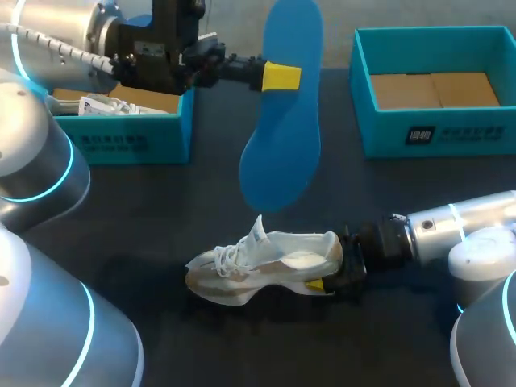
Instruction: Take the shoe out of the shoebox, open the shoe tongue, remove and reinsert the insole, then place the shoe into the shoebox
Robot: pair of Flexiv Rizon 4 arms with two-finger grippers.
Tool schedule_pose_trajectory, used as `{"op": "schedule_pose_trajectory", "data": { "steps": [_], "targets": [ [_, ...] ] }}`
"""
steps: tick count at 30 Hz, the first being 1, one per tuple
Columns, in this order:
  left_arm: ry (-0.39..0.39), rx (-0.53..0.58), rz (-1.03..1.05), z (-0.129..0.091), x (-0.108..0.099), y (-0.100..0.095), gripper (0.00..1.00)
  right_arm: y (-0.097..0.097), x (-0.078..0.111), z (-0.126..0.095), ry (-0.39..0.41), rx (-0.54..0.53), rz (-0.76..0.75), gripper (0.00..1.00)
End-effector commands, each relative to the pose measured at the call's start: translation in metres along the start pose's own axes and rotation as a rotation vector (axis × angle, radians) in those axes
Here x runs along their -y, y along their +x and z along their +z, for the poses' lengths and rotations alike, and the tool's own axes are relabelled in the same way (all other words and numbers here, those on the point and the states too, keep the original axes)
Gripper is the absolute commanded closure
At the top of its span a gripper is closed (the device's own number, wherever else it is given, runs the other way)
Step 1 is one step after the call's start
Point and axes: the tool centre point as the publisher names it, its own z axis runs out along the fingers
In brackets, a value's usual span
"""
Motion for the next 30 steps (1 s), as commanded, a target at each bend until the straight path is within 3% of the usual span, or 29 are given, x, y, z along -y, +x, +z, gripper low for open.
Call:
{"op": "schedule_pose_trajectory", "data": {
  "steps": [1,30],
  "targets": [
    [0.026,-0.016,-0.004,-0.006,-0.009,0.003,1.00,0.000,-0.001,0.002,0.006,-0.001,0.001,1.00],
    [0.043,-0.036,-0.004,-0.012,-0.002,0.015,1.00,0.000,-0.001,0.002,0.006,-0.001,0.001,1.00]
  ]
}}
